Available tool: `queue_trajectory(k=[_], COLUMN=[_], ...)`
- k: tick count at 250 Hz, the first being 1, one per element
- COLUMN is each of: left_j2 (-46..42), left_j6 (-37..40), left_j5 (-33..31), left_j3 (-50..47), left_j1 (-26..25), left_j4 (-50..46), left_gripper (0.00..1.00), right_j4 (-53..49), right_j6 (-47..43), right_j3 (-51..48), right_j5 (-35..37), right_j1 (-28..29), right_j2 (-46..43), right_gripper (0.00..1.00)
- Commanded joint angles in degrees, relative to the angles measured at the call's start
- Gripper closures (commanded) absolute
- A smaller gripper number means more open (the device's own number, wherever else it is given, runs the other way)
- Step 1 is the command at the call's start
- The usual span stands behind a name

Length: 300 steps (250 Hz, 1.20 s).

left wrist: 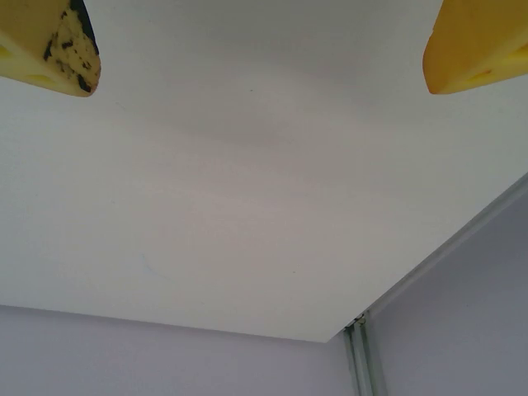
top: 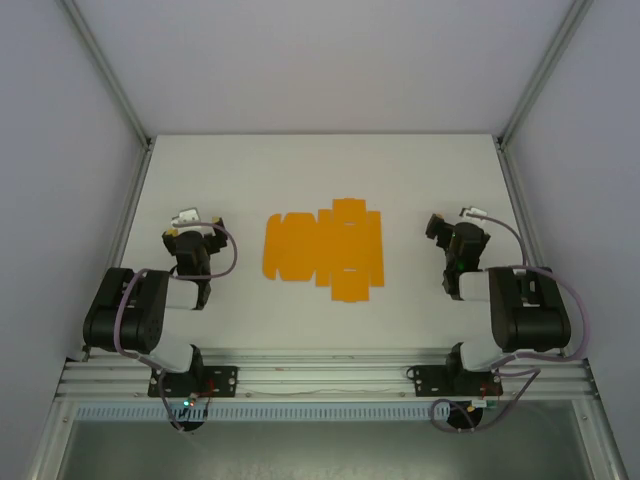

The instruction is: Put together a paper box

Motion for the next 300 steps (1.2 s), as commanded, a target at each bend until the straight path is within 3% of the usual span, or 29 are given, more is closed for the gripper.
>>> queue_trajectory(k=[1,211,241,271,300], left_j2=[-0.5,-1.1,-11.0,-19.5,-21.4], left_j6=[0.4,0.9,0.2,-6.9,-14.8], left_j5=[0.2,0.0,2.1,5.7,12.4], left_j3=[0.9,1.0,9.0,12.0,17.4], left_j1=[-0.2,-0.2,-0.2,-0.2,-0.2], left_j4=[0.6,1.8,-21.2,-30.6,-44.1], left_gripper=[0.0,0.0,0.0,0.0,0.0], right_j4=[-0.4,-3.1,-20.4,-30.4,-42.0], right_j6=[0.4,-0.4,-0.9,2.4,5.9], right_j3=[1.0,2.4,9.7,15.1,20.5], right_j5=[0.1,-2.1,-3.3,-2.8,-1.2], right_j1=[-0.1,-0.1,-0.1,0.8,5.0], right_j2=[-0.7,-1.6,-8.1,-12.7,-14.7], right_gripper=[0.0,0.0,0.0,0.0,0.0])
